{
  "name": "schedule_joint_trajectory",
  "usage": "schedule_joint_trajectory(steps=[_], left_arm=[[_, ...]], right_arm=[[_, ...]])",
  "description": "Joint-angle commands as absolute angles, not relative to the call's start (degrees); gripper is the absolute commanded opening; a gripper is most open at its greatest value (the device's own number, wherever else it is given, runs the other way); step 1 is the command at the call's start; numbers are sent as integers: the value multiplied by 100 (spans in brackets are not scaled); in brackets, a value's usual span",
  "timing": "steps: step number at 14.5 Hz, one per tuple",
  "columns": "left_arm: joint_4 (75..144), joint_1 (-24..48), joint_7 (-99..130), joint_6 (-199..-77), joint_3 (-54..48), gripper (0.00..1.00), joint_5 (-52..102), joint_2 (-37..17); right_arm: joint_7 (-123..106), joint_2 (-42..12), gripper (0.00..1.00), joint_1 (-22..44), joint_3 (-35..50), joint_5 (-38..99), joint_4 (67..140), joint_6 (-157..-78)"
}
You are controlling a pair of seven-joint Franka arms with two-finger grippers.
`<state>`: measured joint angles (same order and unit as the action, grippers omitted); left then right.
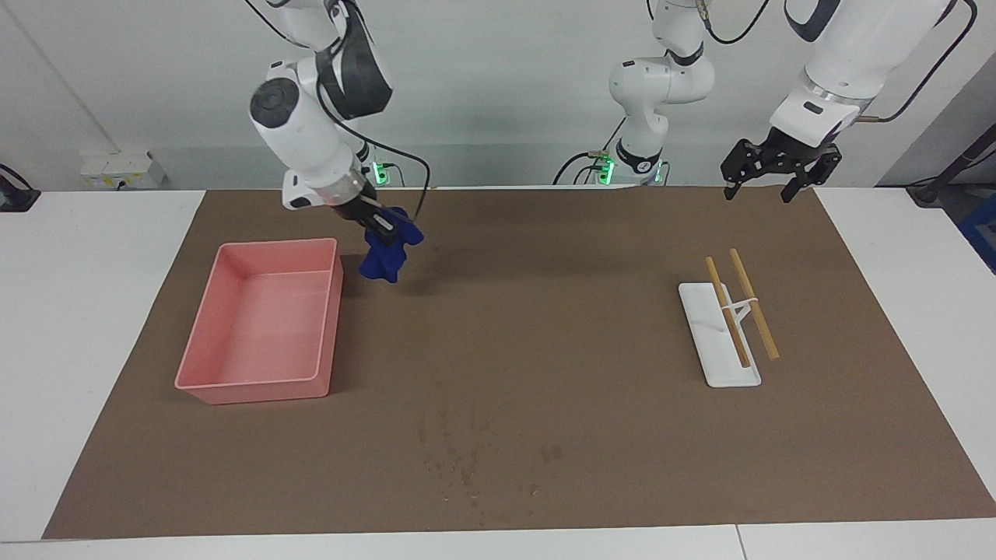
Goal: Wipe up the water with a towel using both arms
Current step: 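Carry the cloth into the pink bin with the right gripper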
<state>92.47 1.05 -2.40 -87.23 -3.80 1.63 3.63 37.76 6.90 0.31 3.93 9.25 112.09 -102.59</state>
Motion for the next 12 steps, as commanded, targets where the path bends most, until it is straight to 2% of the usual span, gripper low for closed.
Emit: schedule_joint_trajectory(steps=[1,5,9,11,12], left_arm=[[9290,141,-272,-8657,-325,100,220,422],[9290,141,-272,-8657,-325,100,220,422],[9290,141,-272,-8657,-325,100,220,422],[9290,141,-272,-8657,-325,100,220,422],[9290,141,-272,-8657,-325,100,220,422]], right_arm=[[2571,519,0,-517,475,730,11170,-10484],[1041,370,0,-764,475,624,11487,-10915],[362,-183,0,-888,475,441,11575,-10960],[352,-220,0,-862,475,308,11680,-10995],[325,-220,9,-844,475,212,11689,-11004]])
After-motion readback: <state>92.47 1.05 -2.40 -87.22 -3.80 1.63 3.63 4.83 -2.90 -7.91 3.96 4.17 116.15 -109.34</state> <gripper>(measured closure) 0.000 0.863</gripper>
